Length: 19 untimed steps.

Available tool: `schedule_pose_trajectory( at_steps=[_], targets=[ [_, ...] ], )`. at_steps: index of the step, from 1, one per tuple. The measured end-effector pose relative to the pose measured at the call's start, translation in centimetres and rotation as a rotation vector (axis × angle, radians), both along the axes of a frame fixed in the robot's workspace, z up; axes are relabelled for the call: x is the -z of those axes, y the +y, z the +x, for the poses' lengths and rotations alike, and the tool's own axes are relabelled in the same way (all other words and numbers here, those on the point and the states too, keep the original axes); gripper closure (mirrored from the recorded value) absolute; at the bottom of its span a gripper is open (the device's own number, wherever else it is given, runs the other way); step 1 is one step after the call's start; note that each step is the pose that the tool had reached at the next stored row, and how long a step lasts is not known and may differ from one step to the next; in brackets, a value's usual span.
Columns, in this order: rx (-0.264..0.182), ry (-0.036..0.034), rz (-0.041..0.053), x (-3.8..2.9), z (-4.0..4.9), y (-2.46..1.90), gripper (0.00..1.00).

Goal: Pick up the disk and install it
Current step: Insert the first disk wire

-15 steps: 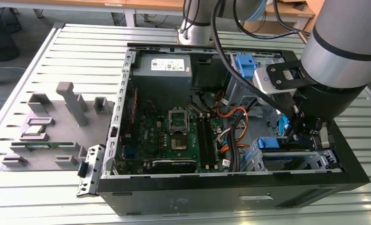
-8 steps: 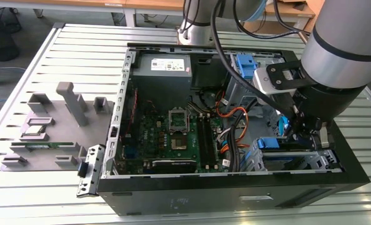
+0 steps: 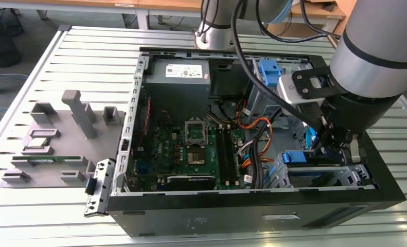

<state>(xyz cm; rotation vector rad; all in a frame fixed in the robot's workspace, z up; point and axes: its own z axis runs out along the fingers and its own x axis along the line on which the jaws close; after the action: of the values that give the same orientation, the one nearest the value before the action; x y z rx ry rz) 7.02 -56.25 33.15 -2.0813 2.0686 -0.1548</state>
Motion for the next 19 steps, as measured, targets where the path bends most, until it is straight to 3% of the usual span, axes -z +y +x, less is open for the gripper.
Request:
schedule_pose_trajectory(
  at_steps=[19],
  targets=[
    [0.0,0.0,-0.0004,0.01,-0.02,-0.13,0.84]
  ],
)
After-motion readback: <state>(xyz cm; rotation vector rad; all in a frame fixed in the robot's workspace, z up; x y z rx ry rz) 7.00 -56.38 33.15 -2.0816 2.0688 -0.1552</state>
